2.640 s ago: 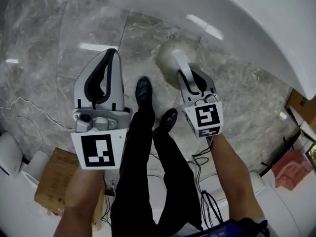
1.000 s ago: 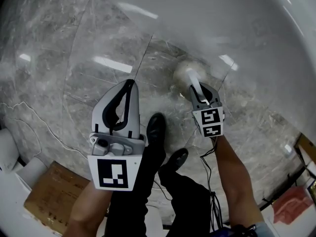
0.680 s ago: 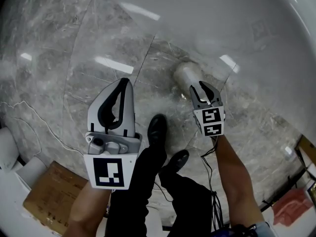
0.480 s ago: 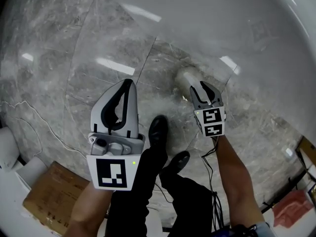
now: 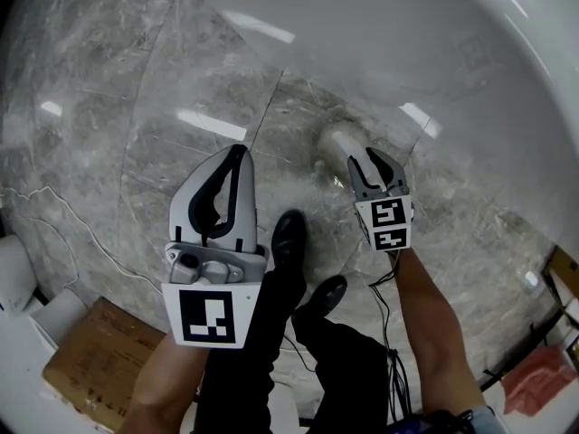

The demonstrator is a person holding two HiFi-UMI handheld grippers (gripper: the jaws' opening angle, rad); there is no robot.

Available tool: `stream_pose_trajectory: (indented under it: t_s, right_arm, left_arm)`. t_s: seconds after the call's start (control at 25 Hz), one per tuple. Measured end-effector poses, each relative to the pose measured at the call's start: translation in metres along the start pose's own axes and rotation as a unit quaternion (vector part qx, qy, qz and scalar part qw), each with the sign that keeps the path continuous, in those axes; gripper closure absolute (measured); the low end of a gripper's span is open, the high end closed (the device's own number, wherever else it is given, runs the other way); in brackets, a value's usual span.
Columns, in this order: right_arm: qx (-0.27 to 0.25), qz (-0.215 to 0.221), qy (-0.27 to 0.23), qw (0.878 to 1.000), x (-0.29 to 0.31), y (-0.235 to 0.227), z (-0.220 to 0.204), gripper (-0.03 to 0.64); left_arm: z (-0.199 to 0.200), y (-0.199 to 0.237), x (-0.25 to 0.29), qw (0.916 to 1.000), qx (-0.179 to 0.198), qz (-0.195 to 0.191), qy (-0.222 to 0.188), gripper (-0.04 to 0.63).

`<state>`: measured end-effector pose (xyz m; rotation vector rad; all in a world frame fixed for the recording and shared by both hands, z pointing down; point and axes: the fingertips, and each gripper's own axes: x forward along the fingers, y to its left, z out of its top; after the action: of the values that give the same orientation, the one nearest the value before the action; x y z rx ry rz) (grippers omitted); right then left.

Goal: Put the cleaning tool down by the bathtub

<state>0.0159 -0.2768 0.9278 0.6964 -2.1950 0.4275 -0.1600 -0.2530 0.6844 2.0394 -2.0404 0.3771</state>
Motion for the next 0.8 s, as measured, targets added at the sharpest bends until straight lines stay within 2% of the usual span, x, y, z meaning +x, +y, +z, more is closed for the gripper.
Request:
stream_pose_trajectory:
  t_s: [0.28,0.52,0.6,0.8]
  right_arm:
    - [0.002,-0.009,-0.027,1.0,-0.032,0.003,0.03,0.473]
    - [0.012,-0.019,-0.061,0.998,-0.087,0.013,0.076,0.502]
    - [0.017,-0.024,-0.077,0.997,-0.112,0.017,0.097,0.516]
    - [0.025,-0.05,-0.136,0.989,-0.179,0.024,0.151,0.601]
  left_arm:
    - [0.033,-0.011,-0.013,0.9998,0.0,-0.001,-0.018,0.58]
    - [0.084,-0.023,-0.032,0.9991,-0.008,0.001,-0.043,0.58]
    - [0.104,-0.03,-0.041,0.9988,-0.009,-0.003,-0.048,0.58]
    - [0.146,-0.046,-0.059,0.9977,-0.008,-0.015,-0.065,0.58]
